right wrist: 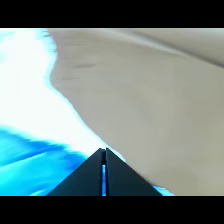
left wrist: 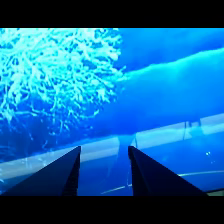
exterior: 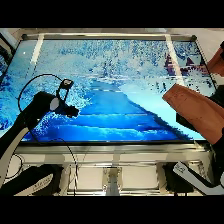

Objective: Fold the clothes and pants, and hang the long-sleeved shirts on hangers.

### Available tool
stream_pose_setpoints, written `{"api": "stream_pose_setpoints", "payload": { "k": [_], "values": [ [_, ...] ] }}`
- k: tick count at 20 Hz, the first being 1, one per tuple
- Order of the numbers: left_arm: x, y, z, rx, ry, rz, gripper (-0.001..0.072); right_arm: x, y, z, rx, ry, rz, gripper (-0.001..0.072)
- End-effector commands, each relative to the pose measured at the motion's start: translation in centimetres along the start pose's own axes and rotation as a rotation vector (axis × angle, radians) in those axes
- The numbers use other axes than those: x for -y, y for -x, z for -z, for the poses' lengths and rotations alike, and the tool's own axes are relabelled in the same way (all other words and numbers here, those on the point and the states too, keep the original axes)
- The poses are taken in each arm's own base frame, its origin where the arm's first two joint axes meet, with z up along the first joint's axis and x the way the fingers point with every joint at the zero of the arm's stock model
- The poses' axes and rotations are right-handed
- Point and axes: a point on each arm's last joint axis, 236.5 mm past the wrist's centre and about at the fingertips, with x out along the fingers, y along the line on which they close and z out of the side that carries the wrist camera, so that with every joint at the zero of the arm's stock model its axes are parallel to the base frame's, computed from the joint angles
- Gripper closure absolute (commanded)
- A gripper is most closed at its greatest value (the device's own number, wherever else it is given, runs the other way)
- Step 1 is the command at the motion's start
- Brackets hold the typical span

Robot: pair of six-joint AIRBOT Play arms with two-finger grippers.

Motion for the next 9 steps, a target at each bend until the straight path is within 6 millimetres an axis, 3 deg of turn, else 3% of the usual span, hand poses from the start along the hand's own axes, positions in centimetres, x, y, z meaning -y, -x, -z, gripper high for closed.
{"api": "stream_pose_setpoints", "payload": {
  "k": [1,3,5,7,9],
  "values": [
    [0.0,0.0,0.0,0.0,0.001,0.0,0.0341,-11.3,-1.4,3.3,-0.107,0.249,-0.198,0.0698],
    [0.0,0.0,0.0,0.0,0.001,0.0,0.0342,-16.4,-2.6,6.6,-0.185,0.391,-0.27,0.0698],
    [0.0,0.0,0.0,0.0,0.001,-0.001,0.0341,-20.0,-4.1,9.8,-0.227,0.532,-0.293,0.0698],
    [0.0,0.0,0.0,0.0,0.001,-0.001,0.0341,-22.0,-5.6,12.9,-0.268,0.66,-0.277,0.0698],
    [0.0,0.0,0.0,0.0,0.001,0.0,0.0342,-22.4,-6.9,14.9,-0.317,0.706,-0.242,0.0698]
  ]
}}
